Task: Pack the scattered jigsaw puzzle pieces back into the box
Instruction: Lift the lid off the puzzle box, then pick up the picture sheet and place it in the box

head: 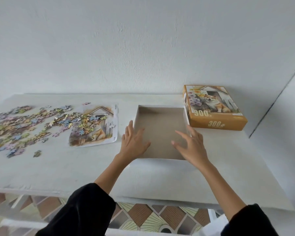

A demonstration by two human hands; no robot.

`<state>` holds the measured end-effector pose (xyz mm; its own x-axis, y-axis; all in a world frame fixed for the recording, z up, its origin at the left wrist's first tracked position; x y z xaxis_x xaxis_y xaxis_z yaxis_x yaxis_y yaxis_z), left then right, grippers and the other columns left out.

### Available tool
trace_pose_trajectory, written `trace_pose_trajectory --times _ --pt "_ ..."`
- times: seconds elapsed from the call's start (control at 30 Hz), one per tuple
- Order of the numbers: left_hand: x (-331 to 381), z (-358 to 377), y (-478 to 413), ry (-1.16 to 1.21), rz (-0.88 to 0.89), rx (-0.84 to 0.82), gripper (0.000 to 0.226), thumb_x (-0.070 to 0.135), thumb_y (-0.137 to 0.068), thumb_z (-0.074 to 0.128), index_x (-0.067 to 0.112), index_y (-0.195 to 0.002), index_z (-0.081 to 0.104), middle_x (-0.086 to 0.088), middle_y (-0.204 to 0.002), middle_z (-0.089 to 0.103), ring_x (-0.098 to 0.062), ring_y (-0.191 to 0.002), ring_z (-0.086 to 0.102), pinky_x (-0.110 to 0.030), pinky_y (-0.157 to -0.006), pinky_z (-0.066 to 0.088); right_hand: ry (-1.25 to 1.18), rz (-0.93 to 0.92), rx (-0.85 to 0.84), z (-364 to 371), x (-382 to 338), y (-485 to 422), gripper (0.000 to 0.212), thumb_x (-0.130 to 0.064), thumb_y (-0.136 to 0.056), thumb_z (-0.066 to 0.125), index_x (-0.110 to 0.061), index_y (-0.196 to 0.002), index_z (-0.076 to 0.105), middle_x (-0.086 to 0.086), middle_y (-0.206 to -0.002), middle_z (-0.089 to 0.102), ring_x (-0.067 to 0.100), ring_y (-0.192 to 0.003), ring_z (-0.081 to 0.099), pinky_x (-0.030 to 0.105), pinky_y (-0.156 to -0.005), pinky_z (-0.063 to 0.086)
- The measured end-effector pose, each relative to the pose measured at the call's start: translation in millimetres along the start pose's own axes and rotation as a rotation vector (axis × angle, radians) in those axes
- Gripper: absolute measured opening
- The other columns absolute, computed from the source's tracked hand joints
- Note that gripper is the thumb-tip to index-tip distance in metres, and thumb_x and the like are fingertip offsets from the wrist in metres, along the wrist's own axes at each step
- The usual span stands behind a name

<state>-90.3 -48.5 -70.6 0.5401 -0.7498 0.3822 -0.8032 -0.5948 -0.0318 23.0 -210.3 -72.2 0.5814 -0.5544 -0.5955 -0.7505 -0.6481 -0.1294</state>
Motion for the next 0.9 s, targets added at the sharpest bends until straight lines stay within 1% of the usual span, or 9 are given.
trace_pose_trajectory --times 0.1,0.2,0.33,0.43,0.5,0.6,0.73,0.8,0.9 --pt "-11 5 10 0.135 -0.031 -0.048 0.057 0.037 -0.09 0.053 0.017 -0.139 0.031 -0.017 -0.151 0.004 -0.033 -0.136 0.027 -0.039 -0.106 0.03 -0.072 0.012 0.024 1 5 9 0.048 -0.039 -0.086 0.058 -0.028 -0.131 0.048 0.002 -0.154 0.013 0.023 -0.14 0.015 0.036 -0.109 0.025" --pt "-9 3 8 0.275 -0.029 -0.022 0.05 0.031 -0.09 0.054 0.015 -0.135 0.038 -0.017 -0.146 0.021 -0.031 -0.125 0.043 -0.035 -0.101 0.035 -0.199 0.063 0.073 1 9 10 0.042 -0.027 -0.086 0.061 -0.023 -0.127 0.053 0.01 -0.149 0.025 0.022 -0.139 0.023 0.031 -0.109 0.024" --pt "-9 -4 -1 0.367 -0.046 0.046 0.041 0.027 -0.09 0.055 0.016 -0.129 0.048 -0.017 -0.141 0.033 -0.029 -0.122 0.046 -0.028 -0.099 0.033 -0.27 0.041 0.155 -7 1 3 0.035 -0.021 -0.085 0.063 -0.02 -0.12 0.06 0.012 -0.135 0.048 0.023 -0.134 0.035 0.034 -0.107 0.029" --pt "-10 -12 -11 0.374 -0.046 0.073 0.038 0.027 -0.091 0.054 0.017 -0.128 0.05 -0.017 -0.145 0.028 -0.026 -0.133 0.034 -0.028 -0.102 0.031 -0.277 -0.009 0.201 -19 -8 -11 0.033 -0.021 -0.084 0.063 -0.021 -0.117 0.062 0.007 -0.13 0.054 0.02 -0.131 0.039 0.037 -0.108 0.033" --pt "-9 -21 -24 0.377 -0.035 0.102 0.037 0.026 -0.091 0.054 0.018 -0.127 0.051 -0.017 -0.144 0.028 -0.027 -0.135 0.032 -0.029 -0.102 0.03 -0.273 -0.037 0.227 -28 -15 -25 0.033 -0.022 -0.084 0.062 -0.022 -0.117 0.062 0.007 -0.129 0.054 0.021 -0.129 0.042 0.037 -0.107 0.035" --pt "-4 -34 -53 0.399 -0.006 0.122 0.034 0.026 -0.09 0.055 0.018 -0.123 0.054 -0.017 -0.139 0.034 -0.03 -0.127 0.041 -0.03 -0.099 0.034 -0.226 -0.05 0.216 -34 -19 -54 0.036 -0.024 -0.084 0.061 -0.023 -0.12 0.059 0.009 -0.132 0.051 0.024 -0.13 0.04 0.039 -0.106 0.035" --pt "-3 -40 -97 0.437 -0.004 0.115 0.03 0.024 -0.09 0.054 0.017 -0.12 0.058 -0.015 -0.133 0.043 -0.027 -0.12 0.046 -0.023 -0.09 0.032 -0.116 0.012 0.188 -29 -13 -92 0.037 -0.03 -0.085 0.059 -0.027 -0.122 0.056 0.009 -0.136 0.047 0.027 -0.13 0.036 0.039 -0.104 0.034" --pt "-4 -38 -116 0.44 -0.01 0.109 0.03 0.023 -0.09 0.054 0.018 -0.119 0.059 -0.015 -0.132 0.045 -0.026 -0.119 0.046 -0.021 -0.087 0.031 -0.052 0.037 0.203 -26 -9 -108 0.036 -0.032 -0.085 0.058 -0.029 -0.121 0.056 0.007 -0.136 0.047 0.027 -0.128 0.037 0.042 -0.104 0.034" --pt "-4 -34 -139 0.447 -0.011 0.107 0.029 0.02 -0.09 0.053 0.017 -0.118 0.06 -0.015 -0.13 0.045 -0.025 -0.116 0.048 -0.018 -0.082 0.03 0.025 0.067 0.223 -24 -5 -128 0.035 -0.035 -0.085 0.056 -0.031 -0.12 0.056 0.003 -0.139 0.044 0.028 -0.131 0.033 0.052 -0.107 0.026"
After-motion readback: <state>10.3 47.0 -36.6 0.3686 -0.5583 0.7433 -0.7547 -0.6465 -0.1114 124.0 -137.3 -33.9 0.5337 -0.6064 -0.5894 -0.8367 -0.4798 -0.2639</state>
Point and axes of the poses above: each hand's wrist, its own y-axis away from the middle knuckle, its own z-axis out of the palm, x = y × z, the point moved 8 cm from there along -y, towards the middle knuckle
